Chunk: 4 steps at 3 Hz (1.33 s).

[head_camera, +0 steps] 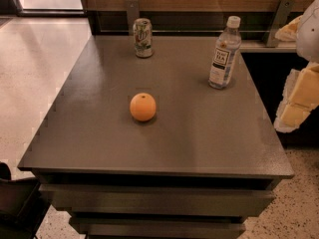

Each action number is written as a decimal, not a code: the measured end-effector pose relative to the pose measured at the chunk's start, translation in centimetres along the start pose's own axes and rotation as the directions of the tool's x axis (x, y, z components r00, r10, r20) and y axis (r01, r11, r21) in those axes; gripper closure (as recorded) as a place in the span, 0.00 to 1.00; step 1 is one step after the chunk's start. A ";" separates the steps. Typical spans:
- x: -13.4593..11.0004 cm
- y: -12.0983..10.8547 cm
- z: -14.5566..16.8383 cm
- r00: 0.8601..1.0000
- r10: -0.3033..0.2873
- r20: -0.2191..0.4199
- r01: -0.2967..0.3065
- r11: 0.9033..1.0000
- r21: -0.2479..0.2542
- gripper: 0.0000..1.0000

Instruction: Pick blue plastic bottle

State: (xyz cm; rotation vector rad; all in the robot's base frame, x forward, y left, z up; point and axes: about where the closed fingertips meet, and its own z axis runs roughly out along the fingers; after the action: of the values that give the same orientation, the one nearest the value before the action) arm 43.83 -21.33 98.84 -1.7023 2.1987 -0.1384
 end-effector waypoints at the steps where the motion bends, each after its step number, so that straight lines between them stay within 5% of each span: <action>1: 0.0 0.0 0.0 1.000 0.000 0.000 0.000 1.000 0.000 0.00; 3: 1.5 -2.4 0.5 0.994 0.066 0.083 -0.069 0.997 0.040 0.00; 4: 2.8 -3.5 1.8 0.969 0.164 0.185 -0.178 0.982 0.061 0.00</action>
Offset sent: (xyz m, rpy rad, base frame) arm 0.0107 -0.0079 -0.0006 0.0389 -0.0126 -0.0084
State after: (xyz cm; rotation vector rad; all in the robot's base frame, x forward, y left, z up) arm 47.00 -24.72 97.56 -1.4174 2.1641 -0.0239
